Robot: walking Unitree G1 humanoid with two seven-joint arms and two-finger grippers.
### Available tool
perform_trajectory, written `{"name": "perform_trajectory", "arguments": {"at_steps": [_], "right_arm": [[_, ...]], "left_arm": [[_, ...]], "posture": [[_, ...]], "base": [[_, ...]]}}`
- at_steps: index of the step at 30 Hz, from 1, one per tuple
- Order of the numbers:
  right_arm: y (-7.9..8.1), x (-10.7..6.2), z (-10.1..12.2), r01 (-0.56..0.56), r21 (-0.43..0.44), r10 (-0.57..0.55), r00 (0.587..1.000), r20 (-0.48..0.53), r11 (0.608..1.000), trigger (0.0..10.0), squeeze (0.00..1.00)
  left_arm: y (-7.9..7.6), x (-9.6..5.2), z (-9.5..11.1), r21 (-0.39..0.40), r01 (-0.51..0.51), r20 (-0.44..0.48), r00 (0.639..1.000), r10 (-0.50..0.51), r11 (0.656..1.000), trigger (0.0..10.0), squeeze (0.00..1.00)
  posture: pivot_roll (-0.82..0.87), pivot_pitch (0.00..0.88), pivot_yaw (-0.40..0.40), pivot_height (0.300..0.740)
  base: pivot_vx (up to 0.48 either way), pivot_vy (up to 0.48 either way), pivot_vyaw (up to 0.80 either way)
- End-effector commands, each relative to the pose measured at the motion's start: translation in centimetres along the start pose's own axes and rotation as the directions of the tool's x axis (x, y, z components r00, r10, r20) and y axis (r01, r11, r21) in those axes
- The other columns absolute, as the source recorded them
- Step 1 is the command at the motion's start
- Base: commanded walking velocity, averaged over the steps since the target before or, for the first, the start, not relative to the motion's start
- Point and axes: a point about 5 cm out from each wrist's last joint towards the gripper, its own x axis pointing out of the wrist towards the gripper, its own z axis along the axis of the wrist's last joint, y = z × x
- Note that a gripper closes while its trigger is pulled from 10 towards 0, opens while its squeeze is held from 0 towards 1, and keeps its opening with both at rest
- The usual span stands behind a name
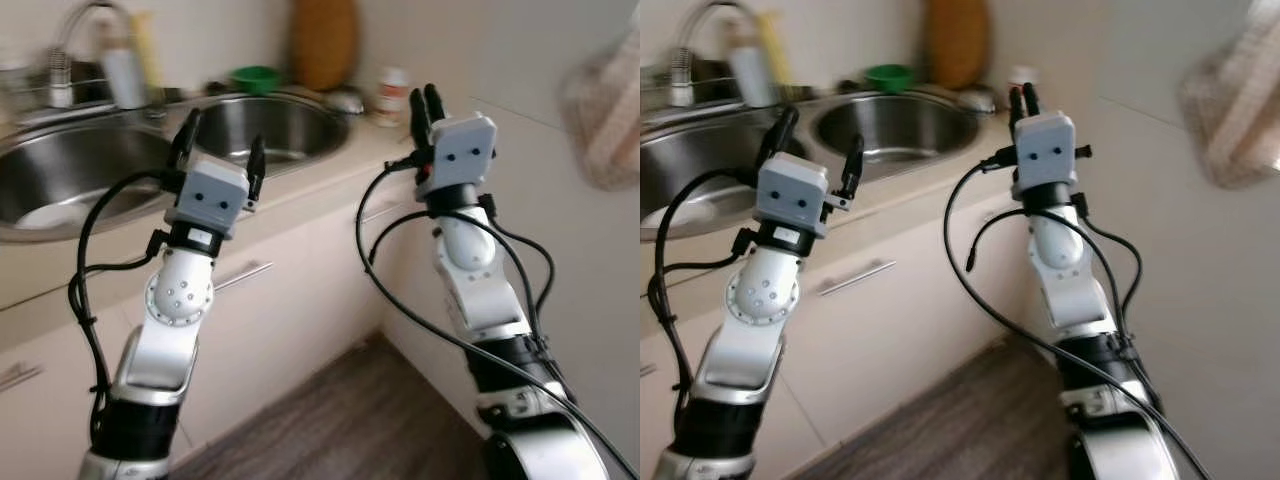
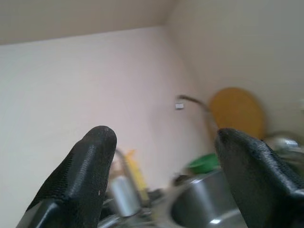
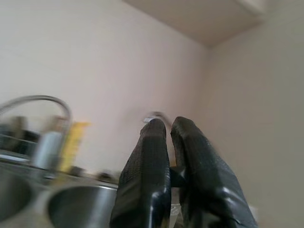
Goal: Kitchen organization
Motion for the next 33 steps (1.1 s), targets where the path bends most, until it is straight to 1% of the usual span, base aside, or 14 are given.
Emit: {"name": "perform_trajectory", "arguments": {"at_steps": [1,7,9,11,12,20,22,27,30,33], "right_arm": [[-1.7,0.3,0.2,0.048,0.012,-0.048,0.999,0.009,0.999,10.0,0.15],[-2.0,0.8,0.3,0.048,0.044,-0.049,0.999,0.020,0.998,10.0,0.13],[-2.1,1.0,0.4,0.056,0.058,-0.058,0.998,0.023,0.997,10.0,0.07],[-2.1,1.0,0.4,0.061,0.065,-0.063,0.998,0.024,0.996,10.0,0.07],[-2.2,1.1,0.3,0.068,0.071,-0.069,0.997,0.020,0.995,10.0,0.00],[-2.4,1.3,-0.6,0.075,0.096,-0.074,0.997,-0.018,0.993,10.0,0.00],[-2.3,1.2,-1.3,0.074,0.111,-0.068,0.996,-0.054,0.991,10.0,0.00],[-2.1,1.2,-2.2,0.068,0.138,-0.055,0.994,-0.093,0.988,10.0,0.00],[-2.1,1.4,-2.4,0.064,0.150,-0.049,0.994,-0.103,0.987,10.0,0.00],[-2.1,2.3,-3.2,0.052,0.177,-0.024,0.987,-0.156,0.983,10.0,0.00]], "left_arm": [[-0.6,0.3,0.7,-0.019,0.012,0.030,0.999,-0.011,1.000,10.0,0.00],[-0.7,0.4,0.9,-0.026,0.007,0.033,0.999,-0.006,1.000,10.0,0.00],[-0.6,0.4,0.8,-0.027,0.008,0.031,0.999,-0.007,1.000,10.0,0.00],[-0.6,0.4,0.8,-0.027,0.008,0.030,1.000,-0.007,1.000,10.0,0.00],[-0.6,0.4,0.7,-0.028,0.006,0.028,1.000,-0.006,1.000,10.0,0.00],[-0.6,0.2,0.6,-0.036,0.000,0.015,1.000,0.000,0.999,10.0,0.00],[-0.7,0.1,0.4,-0.038,0.003,0.009,1.000,-0.002,0.999,10.0,0.00],[-0.8,0.1,0.3,-0.040,0.007,0.004,1.000,-0.007,0.999,10.0,0.00],[-0.9,0.1,0.3,-0.041,0.008,0.002,1.000,-0.008,0.999,10.0,0.00],[-1.1,0.1,0.3,-0.043,0.013,0.001,1.000,-0.013,0.999,10.0,0.00]], "posture": [[0.08,0.000,-0.058,0.740],[0.08,0.000,-0.059,0.740],[0.08,0.000,-0.061,0.740],[0.08,0.000,-0.061,0.740],[0.08,0.000,-0.063,0.740],[0.08,0.000,-0.068,0.740],[0.08,0.000,-0.068,0.740],[0.09,0.000,-0.068,0.740],[0.09,0.000,-0.068,0.740],[0.09,0.000,-0.067,0.740]], "base": [[0.334,0.000,0.80],[0.331,0.000,0.80],[0.332,0.000,0.31],[0.330,0.000,0.00],[0.334,0.000,0.00],[0.338,0.000,0.00],[0.343,0.000,0.00],[0.340,0.000,0.00],[0.341,0.000,0.00],[0.301,0.000,0.00]]}}
